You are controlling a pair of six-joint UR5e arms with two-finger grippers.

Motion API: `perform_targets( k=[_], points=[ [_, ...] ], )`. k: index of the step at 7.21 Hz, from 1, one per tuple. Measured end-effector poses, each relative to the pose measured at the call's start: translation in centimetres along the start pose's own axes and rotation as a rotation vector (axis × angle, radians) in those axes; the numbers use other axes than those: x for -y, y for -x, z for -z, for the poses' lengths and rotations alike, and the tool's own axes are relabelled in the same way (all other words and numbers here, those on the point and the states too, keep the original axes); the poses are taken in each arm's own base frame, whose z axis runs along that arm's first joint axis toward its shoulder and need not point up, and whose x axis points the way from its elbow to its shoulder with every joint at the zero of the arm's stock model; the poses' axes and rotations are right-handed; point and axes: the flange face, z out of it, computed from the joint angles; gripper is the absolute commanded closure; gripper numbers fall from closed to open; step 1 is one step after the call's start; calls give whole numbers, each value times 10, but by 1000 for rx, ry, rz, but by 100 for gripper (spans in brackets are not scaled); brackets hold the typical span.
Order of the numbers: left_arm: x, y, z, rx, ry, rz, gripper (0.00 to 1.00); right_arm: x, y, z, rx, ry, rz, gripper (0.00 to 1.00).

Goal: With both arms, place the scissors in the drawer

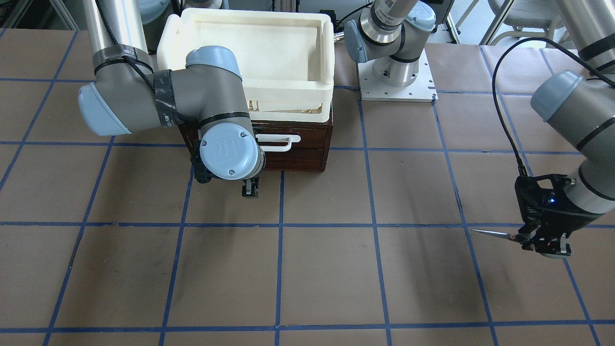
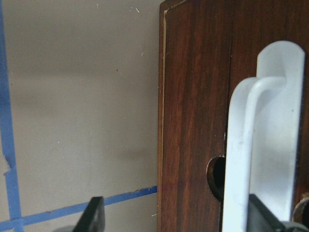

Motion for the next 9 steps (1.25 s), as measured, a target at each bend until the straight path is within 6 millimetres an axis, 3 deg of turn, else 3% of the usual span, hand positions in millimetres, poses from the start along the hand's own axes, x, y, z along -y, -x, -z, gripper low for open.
perform_targets(
  k=[2, 6, 9],
  points=[
    [31, -5, 31, -6, -8, -15, 100, 0, 1, -4, -9, 1, 0, 0],
    [121, -28, 91, -63, -37, 8, 100, 1, 1, -14, -27, -2, -1, 0],
    [156, -61, 136, -97, -42, 3, 100, 1, 2, -18, -26, -2, 0, 0]
  ],
)
